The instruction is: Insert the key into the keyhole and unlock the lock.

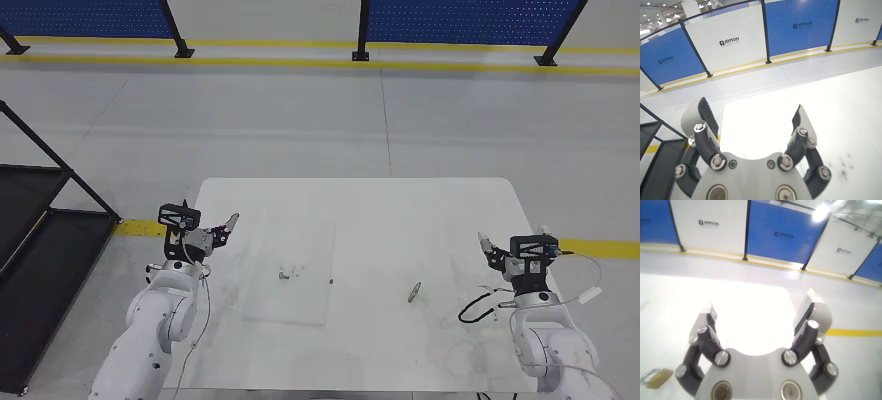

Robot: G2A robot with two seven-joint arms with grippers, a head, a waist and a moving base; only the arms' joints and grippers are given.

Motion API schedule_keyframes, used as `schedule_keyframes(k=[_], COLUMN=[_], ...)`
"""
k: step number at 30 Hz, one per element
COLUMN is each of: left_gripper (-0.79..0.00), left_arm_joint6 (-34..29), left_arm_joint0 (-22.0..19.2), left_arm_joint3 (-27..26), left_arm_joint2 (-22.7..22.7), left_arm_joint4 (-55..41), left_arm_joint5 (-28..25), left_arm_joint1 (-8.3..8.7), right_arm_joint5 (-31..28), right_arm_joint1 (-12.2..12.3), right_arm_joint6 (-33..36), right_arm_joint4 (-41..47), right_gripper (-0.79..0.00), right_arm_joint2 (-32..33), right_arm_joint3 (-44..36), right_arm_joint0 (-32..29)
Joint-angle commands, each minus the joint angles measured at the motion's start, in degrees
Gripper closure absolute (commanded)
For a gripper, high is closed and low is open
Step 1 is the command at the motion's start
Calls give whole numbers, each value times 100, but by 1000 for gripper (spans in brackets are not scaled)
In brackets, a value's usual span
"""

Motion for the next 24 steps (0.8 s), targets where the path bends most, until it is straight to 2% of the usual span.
schedule_keyframes(k=[1, 8, 16, 19, 24], left_gripper=[-785, -785, -785, -785, -785], left_arm_joint6=[-133, -1316, -3515, -4505, -5617], left_arm_joint0=[-73, -314, -819, -1102, -1523], left_arm_joint3=[-107, -664, -1165, -1221, -1105], left_arm_joint2=[8, 100, 347, 459, 763], left_arm_joint4=[18, 432, -34, -461, -1086], left_arm_joint5=[11, -197, -783, -728, -335], left_arm_joint1=[-4, 15, 21, 7, -39], right_arm_joint5=[0, 0, 0, 0, 0], right_arm_joint1=[0, 0, 0, 0, 0], right_arm_joint6=[0, 0, 0, 0, 0], right_arm_joint4=[0, 0, 0, 0, 0], right_gripper=[-785, -785, -785, -785, -785], right_arm_joint2=[0, 0, 0, 0, 0], right_arm_joint3=[0, 0, 0, 0, 0], right_arm_joint0=[0, 0, 0, 0, 0])
